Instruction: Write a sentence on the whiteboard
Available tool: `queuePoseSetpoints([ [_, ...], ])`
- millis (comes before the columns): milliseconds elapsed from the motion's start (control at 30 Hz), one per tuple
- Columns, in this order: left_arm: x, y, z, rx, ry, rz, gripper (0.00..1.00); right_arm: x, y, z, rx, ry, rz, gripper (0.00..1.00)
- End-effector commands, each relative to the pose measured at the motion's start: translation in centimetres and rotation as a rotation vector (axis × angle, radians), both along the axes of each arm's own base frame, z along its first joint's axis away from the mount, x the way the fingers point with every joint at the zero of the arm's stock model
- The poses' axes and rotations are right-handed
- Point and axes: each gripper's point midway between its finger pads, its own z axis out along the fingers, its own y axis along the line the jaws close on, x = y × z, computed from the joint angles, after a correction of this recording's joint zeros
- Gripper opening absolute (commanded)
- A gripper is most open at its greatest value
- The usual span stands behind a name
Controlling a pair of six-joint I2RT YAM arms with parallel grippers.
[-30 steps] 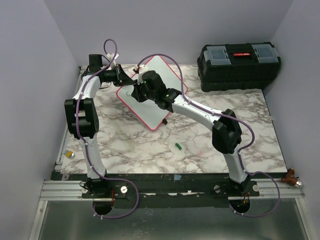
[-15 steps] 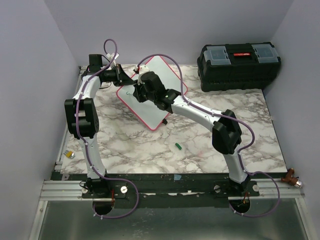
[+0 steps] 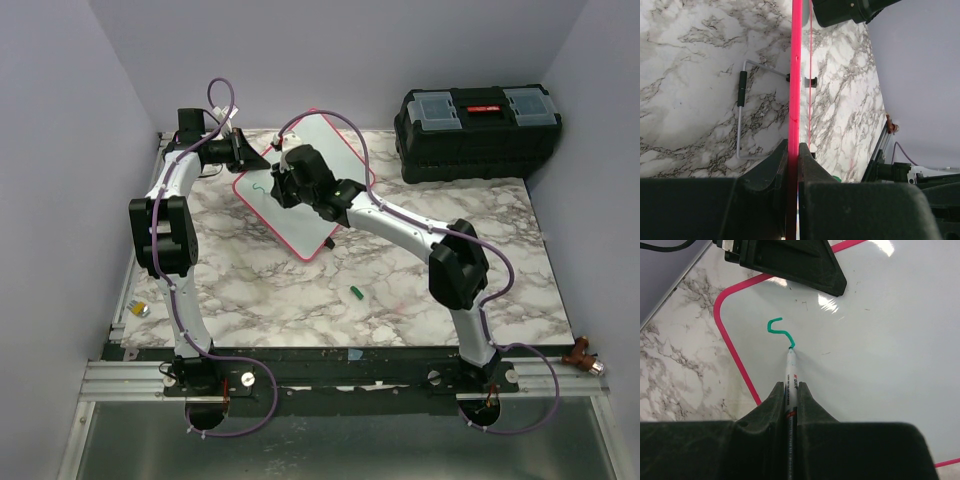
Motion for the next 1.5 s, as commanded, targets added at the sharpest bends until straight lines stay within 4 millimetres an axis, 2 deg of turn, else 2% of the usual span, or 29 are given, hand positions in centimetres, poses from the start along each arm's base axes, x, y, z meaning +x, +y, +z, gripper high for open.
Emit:
queuePoseSetpoints([
  [0,0.1,-0.6,3.3,0.019,-0.149,-0.028,0.00,-2.5,-0.2,-2.8,-0.050,0.104,0.080,0.01],
  [133,0.1,-0.6,3.3,0.020,-0.150,-0.029,0.00,-3.4,0.7,-2.3,-0.015,0.122,0.135,0.01],
  [267,0.0,-0.7,3.3,0.020,-0.148,-0.029,0.00,-3.3,1.2,-1.6,0.008,0.117,0.139,0.01],
  [333,0.0,-0.7,3.3,0.021,-0.149,-0.029,0.00,-2.8,1.5,-0.9,0.024,0.103,0.128,0.01],
  [500,0.0,-0.7,3.3,0.021,-0.151,-0.032,0.00,-2.0,1.8,2.5,0.085,0.041,0.101,0.01],
  [633,-0.1,-0.7,3.2,0.017,-0.150,-0.042,0.00,-2.4,0.8,5.4,0.135,-0.013,0.090,0.01],
  [833,-0.3,-1.1,3.1,0.018,-0.144,-0.062,0.00,-3.1,-1.8,7.3,0.152,-0.062,0.032,0.01],
  [1133,-1.0,-2.7,2.6,0.024,-0.129,-0.126,0.00,-3.3,-4.9,7.0,0.091,-0.103,-0.040,0.01],
  [1467,-1.7,-3.6,2.7,0.007,-0.131,-0.191,0.00,-3.3,-6.6,6.8,0.055,-0.128,-0.067,0.01],
])
